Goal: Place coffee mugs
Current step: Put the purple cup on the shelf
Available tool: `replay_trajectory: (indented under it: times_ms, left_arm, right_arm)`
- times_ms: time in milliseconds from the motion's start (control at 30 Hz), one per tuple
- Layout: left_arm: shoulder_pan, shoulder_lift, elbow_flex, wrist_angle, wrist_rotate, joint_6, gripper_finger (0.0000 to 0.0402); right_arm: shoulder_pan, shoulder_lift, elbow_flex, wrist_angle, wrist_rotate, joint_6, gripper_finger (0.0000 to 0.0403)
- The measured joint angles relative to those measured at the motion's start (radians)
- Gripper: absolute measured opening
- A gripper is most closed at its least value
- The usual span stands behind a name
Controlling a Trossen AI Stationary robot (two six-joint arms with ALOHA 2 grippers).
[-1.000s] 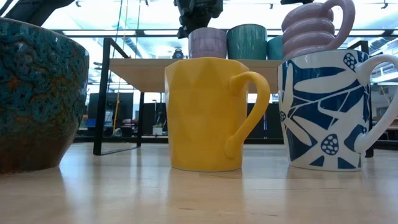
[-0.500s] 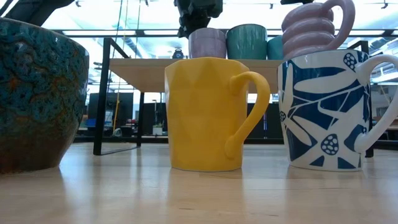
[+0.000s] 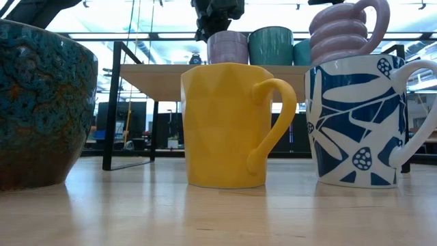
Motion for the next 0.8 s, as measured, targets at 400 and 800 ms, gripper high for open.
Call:
replay_trajectory:
  times_ms: [400,800]
  left_arm:
    - [-0.035,0.0,0.0,-0.004,0.005,0.008,0.0052]
    - [-0.04,-0.002,0.002,-0.015,0.007,0.004,0.0021]
  right_arm:
    - [0.0,0.0,0.0,0.0,0.0,0.003,0.0146]
    - [0.0,0.0,0.0,0.0,0.0,0.004,0.0146]
